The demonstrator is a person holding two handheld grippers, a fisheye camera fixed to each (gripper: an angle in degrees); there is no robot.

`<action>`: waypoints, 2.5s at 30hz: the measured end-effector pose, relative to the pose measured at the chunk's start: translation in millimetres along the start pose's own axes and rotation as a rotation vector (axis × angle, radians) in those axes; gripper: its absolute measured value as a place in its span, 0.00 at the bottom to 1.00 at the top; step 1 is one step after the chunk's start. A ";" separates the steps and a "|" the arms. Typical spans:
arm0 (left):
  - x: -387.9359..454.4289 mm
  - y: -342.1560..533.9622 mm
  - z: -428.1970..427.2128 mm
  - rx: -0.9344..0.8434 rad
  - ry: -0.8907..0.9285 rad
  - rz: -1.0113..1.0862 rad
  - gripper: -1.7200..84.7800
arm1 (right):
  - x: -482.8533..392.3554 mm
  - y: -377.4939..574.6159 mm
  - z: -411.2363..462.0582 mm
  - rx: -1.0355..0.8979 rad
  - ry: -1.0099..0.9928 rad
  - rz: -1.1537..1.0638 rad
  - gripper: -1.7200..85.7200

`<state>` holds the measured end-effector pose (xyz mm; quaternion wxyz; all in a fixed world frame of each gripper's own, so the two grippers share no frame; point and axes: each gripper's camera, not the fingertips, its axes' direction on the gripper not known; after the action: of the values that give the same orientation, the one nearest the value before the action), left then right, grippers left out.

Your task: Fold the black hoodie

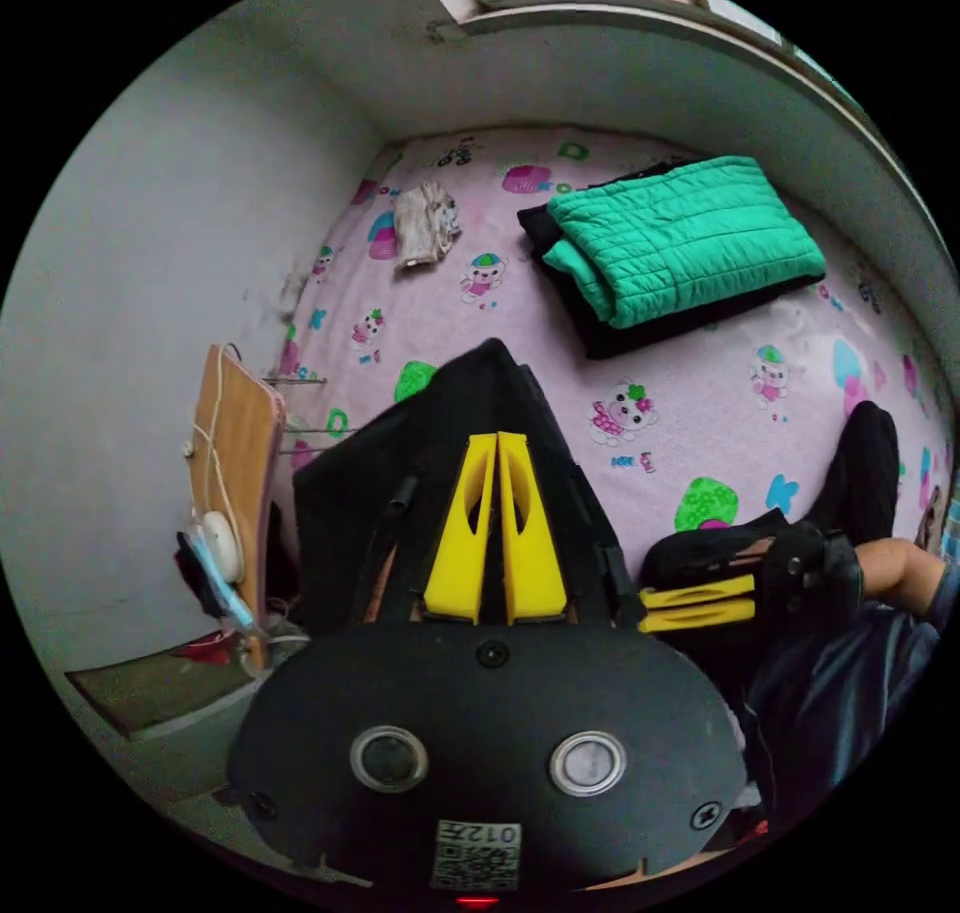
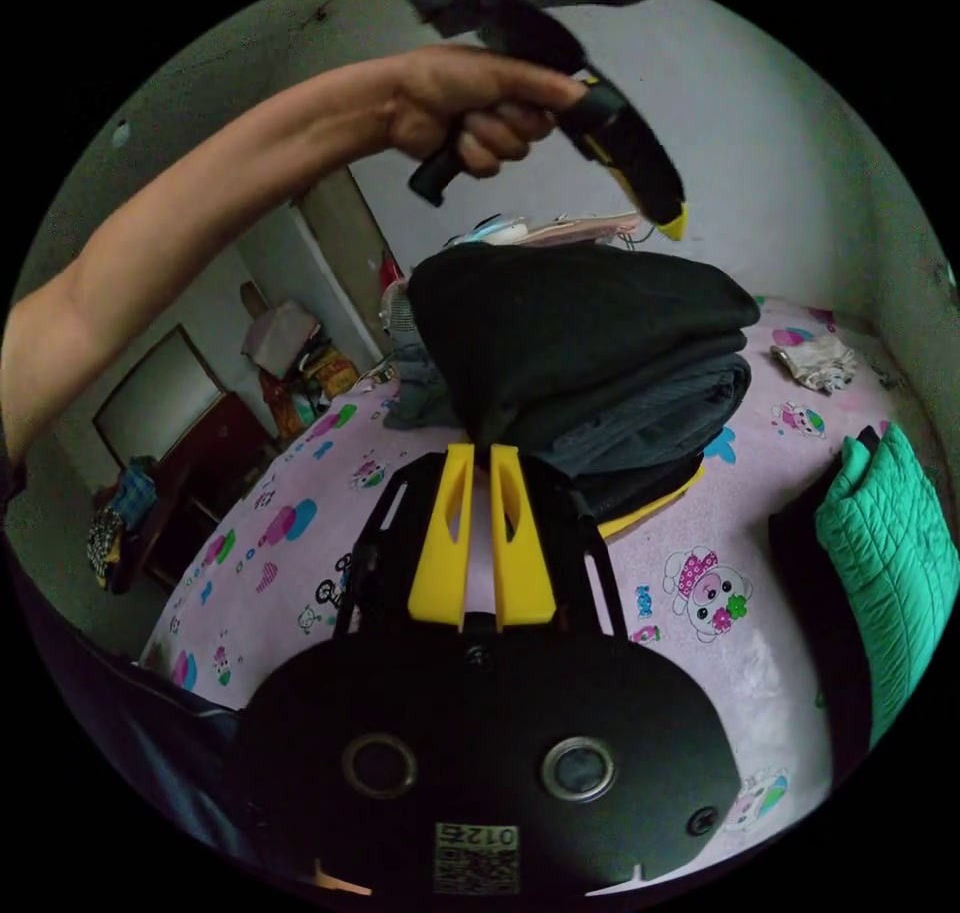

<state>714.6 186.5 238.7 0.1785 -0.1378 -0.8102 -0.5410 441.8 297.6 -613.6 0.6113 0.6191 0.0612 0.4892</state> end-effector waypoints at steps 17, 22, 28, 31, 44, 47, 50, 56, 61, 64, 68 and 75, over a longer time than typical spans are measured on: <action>-29.5 86.7 52.0 0.013 0.127 -0.085 0.02 | 31.3 -29.5 -20.4 0.104 0.082 0.039 0.03; -41.6 113.6 65.8 0.017 0.141 -0.133 0.02 | 40.8 -41.0 -24.3 0.094 0.101 -0.100 0.02; -50.5 142.9 74.7 0.035 0.163 -0.144 0.02 | 80.2 -50.4 -30.8 0.048 0.109 -0.135 0.02; -52.5 155.5 76.6 0.039 0.155 -0.136 0.02 | 132.1 -44.6 -44.4 0.082 0.011 0.099 0.03; -68.6 230.2 91.1 0.061 0.185 -0.149 0.02 | 332.8 -61.0 -5.2 0.033 -0.736 0.958 0.21; -70.3 246.5 94.5 0.061 0.181 -0.147 0.02 | 352.8 -74.0 9.7 -0.010 -0.818 1.012 0.21; -72.2 263.4 97.7 0.063 0.177 -0.145 0.02 | 368.2 -86.4 14.5 -0.002 -0.867 1.030 0.18; -77.4 299.2 105.6 0.080 0.189 -0.152 0.02 | 394.5 -116.5 4.8 0.013 -0.792 0.924 0.07; -83.8 327.3 112.5 0.086 0.220 -0.172 0.02 | 406.2 -148.8 -6.2 -0.006 -0.661 0.810 0.06; -82.3 349.3 111.0 0.093 0.206 -0.157 0.02 | 419.5 -161.8 -5.7 -0.035 -0.694 0.787 0.08; -84.7 376.7 96.6 0.149 0.200 -0.141 0.02 | 450.7 -171.6 -16.8 -0.015 -0.733 0.812 0.13; -117.7 460.0 64.3 0.200 0.102 -0.203 0.02 | 523.1 -201.9 -42.1 0.121 -0.629 0.949 0.14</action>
<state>1002.9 415.8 545.1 0.1767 -0.0089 -0.8598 -0.4789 787.4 729.0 -510.3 0.2769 0.7283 -0.3806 0.4981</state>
